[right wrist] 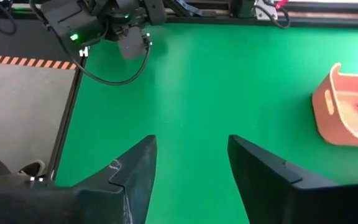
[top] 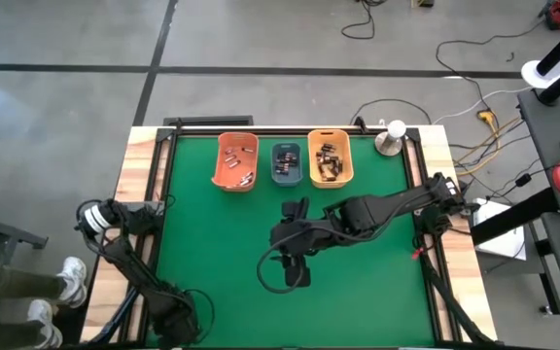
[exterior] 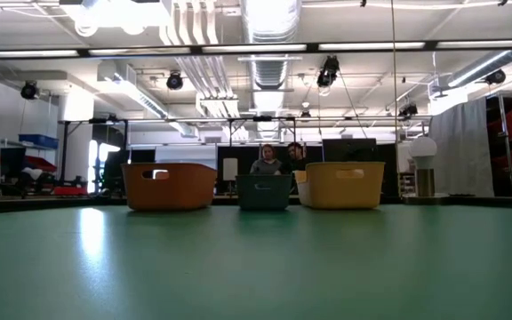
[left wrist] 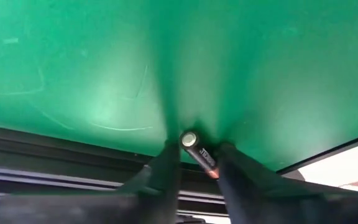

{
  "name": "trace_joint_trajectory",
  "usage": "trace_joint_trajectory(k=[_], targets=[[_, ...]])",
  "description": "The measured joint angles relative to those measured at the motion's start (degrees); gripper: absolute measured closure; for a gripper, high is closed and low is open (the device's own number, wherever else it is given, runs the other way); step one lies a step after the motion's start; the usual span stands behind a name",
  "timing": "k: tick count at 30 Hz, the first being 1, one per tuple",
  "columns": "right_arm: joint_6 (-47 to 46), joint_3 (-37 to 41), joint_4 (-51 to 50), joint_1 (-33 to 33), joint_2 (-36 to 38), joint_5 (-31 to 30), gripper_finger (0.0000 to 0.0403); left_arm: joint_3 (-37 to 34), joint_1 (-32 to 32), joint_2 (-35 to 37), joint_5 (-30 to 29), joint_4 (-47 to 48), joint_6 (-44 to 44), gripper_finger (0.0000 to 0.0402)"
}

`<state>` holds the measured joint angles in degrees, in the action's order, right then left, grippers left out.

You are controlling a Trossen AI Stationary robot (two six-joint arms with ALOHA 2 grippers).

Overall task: Sort batteries
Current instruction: Put the small black battery into the blue bin

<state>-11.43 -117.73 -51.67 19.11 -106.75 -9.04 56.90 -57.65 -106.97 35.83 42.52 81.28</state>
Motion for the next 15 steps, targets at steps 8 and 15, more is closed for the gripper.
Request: trace_joint_trajectory(k=[8,15], targets=[[3.2,-5.0,-3.3,-0.8,2.6,-0.1,0.0233,0.2,-0.8,-1.1,-2.3,0.7,1.3,0.0387],[7.6,-10.6,-4.3,-3.1,6.3,-0.3,0.0255,2.4,0.2,5.1,-22.4,6.1,4.1,0.0396]])
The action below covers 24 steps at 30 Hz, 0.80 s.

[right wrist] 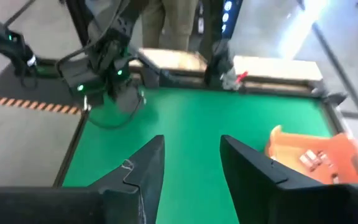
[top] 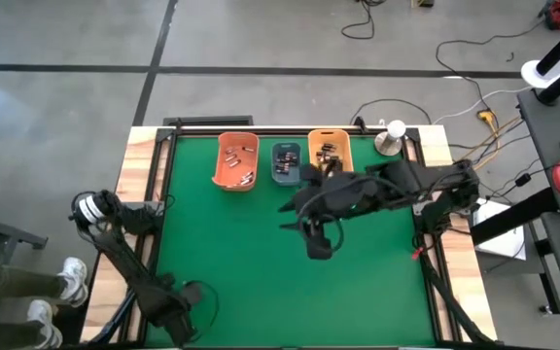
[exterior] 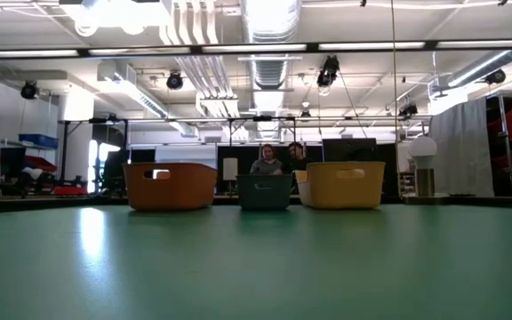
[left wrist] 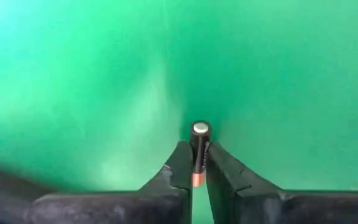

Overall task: Sort batteries
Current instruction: Put the small black battery into the blue bin

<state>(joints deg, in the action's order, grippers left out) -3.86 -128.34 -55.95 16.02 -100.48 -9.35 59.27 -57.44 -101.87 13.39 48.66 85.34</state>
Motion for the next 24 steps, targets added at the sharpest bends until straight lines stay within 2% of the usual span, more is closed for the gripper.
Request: trace_joint_trajectory(k=[4,8,11,13,16,19,22,24], targets=[[1.1,0.6,-0.1,-1.1,1.0,-0.1,0.0266,1.3,0.9,6.4,-17.0,1.5,0.9,0.0398],[3.9,3.3,1.9,-1.1,0.8,-2.7,0.0271,1.3,4.1,13.2,-30.2,2.0,1.3,0.0399],[2.7,8.0,7.4,-1.1,-0.2,-2.4,0.0265,0.9,6.9,18.0,-38.5,2.1,0.6,0.0399],[1.3,11.9,12.3,-1.1,-1.2,0.1,0.0256,0.9,8.1,21.2,-45.2,1.6,-0.6,0.0399],[0.8,16.2,18.0,-1.1,-2.5,3.5,0.024,0.9,8.1,26.2,-60.1,0.9,-2.4,0.0399],[-0.8,18.6,23.4,-1.2,-3.4,3.6,0.0224,0.9,7.3,31.3,-72.3,0.8,-5.8,0.0399],[-4.7,20.1,29.7,-1.5,-4.9,3.5,0.0209,0.9,7.1,34.5,-78.7,-2.5,-12.7,0.0399],[-7.3,20.7,34.0,-1.8,-6.0,3.8,0.0202,0.9,7.7,35.7,-80.1,-6.7,-19.6,0.0399]])
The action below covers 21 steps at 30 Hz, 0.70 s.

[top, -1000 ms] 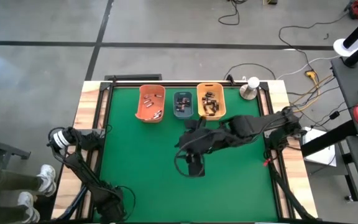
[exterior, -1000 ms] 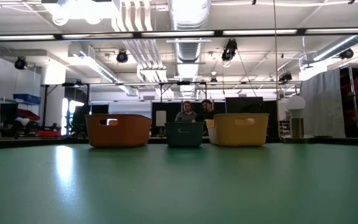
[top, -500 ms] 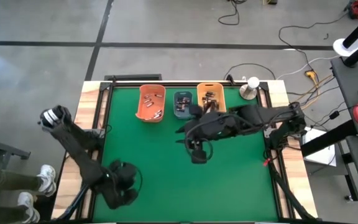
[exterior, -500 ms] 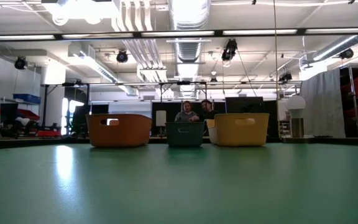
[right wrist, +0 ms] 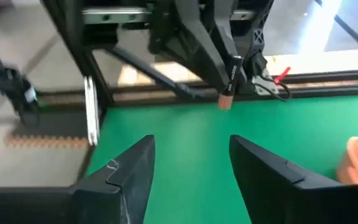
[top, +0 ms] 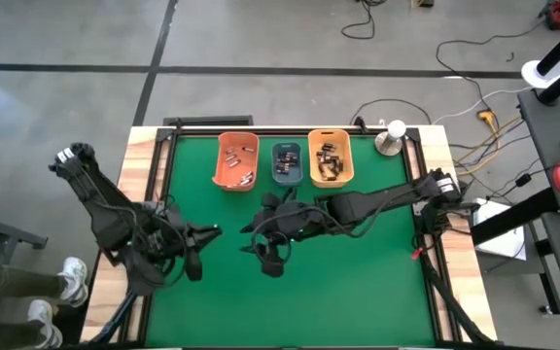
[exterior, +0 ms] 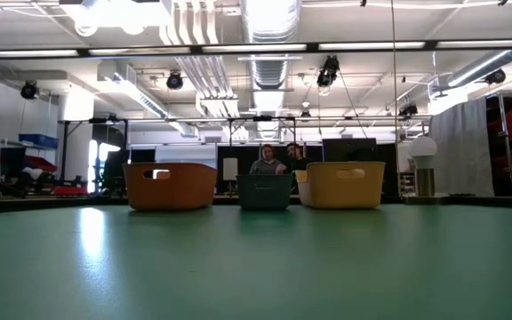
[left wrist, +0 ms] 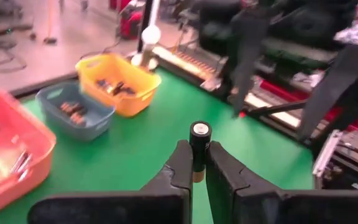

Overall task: Sort batteries
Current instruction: Put the small black battery into the blue bin

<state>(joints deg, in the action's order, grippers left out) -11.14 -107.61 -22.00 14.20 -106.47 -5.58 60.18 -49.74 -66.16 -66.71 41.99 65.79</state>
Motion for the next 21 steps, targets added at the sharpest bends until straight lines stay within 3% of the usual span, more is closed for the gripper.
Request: trace_joint_trajectory(k=[7,14,21], targets=[[-2.6,2.7,7.5,-0.2,-0.5,2.2,0.0198,0.0,0.7,2.7,-0.3,-14.1,-17.3,0.0399],[-4.3,3.2,14.3,-0.8,-0.8,2.1,0.0221,0.0,1.4,0.2,-0.3,-21.7,-21.6,0.0399],[-4.6,3.3,14.7,-0.9,-2.1,2.1,0.0246,0.0,2.2,-1.2,0.1,-24.8,-21.9,0.0399]])
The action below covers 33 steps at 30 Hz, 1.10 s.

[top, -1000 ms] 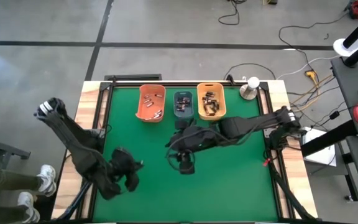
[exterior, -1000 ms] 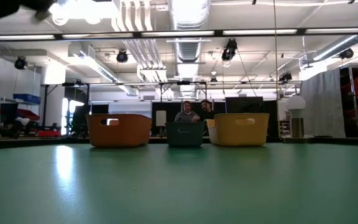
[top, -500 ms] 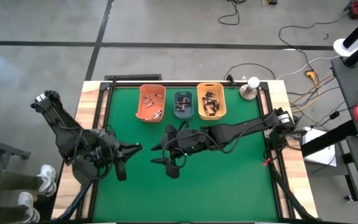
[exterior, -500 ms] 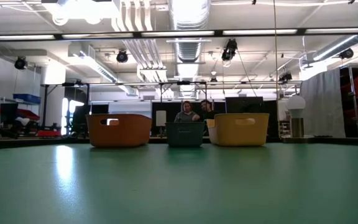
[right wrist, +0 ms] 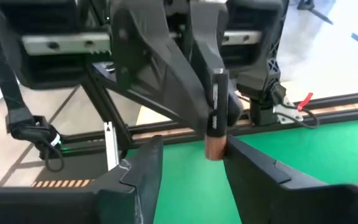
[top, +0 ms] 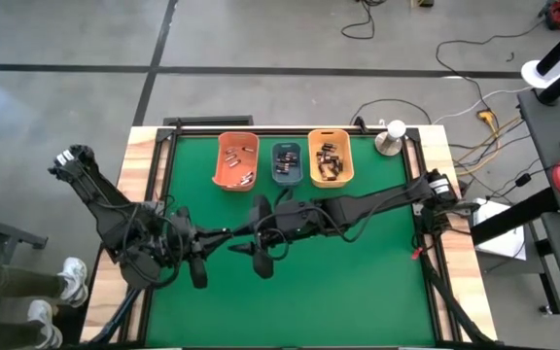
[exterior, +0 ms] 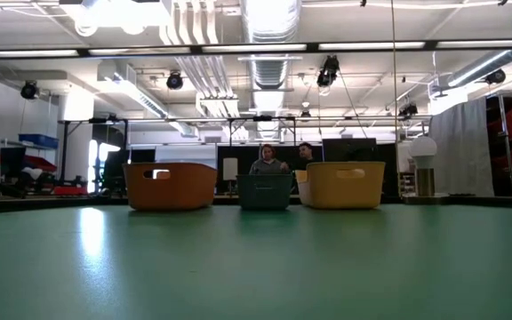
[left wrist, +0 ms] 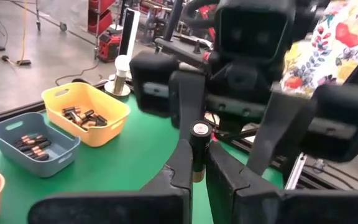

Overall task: Sort batteries
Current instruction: Put the small black battery into the blue bin

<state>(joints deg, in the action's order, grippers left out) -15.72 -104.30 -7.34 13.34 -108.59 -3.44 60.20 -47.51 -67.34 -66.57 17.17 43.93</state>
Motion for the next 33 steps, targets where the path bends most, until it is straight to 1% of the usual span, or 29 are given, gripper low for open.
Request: trace_joint_trajectory(k=[3,6,9,14,18,19,21,25,27,30,33], targets=[[-0.3,0.0,0.6,0.0,-1.1,0.0,0.0254,0.0,0.1,-0.4,0.0,-1.5,-1.1,0.0399],[-0.4,0.0,0.5,0.0,-1.3,-0.2,0.0265,0.0,0.2,-1.0,0.1,-0.7,-1.4,0.0399],[-1.2,-0.2,0.7,-0.1,-1.0,-2.3,0.0284,0.0,0.2,-1.3,0.1,-0.4,-1.5,0.0399],[-2.7,-0.2,0.3,-0.1,-0.8,-2.9,0.0323,0.0,0.2,-1.3,0.0,0.7,-1.5,0.0399],[-2.4,-0.2,0.0,-0.1,-0.7,-2.9,0.0366,0.0,0.4,-1.3,0.7,0.5,-1.3,0.0397],[-2.3,-0.2,-0.4,-0.1,-0.7,-2.9,0.0375,0.0,0.4,-1.2,1.3,0.7,-1.2,0.0394],[-2.2,-0.2,-0.7,-0.1,-0.7,-2.8,0.0375,0.0,0.4,-1.3,1.6,0.7,-1.4,0.0381],[-2.4,-0.3,-1.9,-0.1,-0.6,-2.8,0.0375,0.1,0.4,-0.6,3.2,1.4,-4.7,0.0341],[-2.7,-0.3,-3.1,-0.4,-0.5,-3.0,0.0375,1.0,0.3,0.6,3.6,4.1,-5.8,0.0316],[-3.2,-0.6,-7.8,-1.6,0.2,-2.8,0.0375,4.5,0.3,3.0,4.0,13.7,-5.7,0.0282],[-2.0,-4.5,-20.6,-3.3,0.6,-2.8,0.0375,9.6,0.3,4.2,6.4,27.0,-3.2,0.0258]])
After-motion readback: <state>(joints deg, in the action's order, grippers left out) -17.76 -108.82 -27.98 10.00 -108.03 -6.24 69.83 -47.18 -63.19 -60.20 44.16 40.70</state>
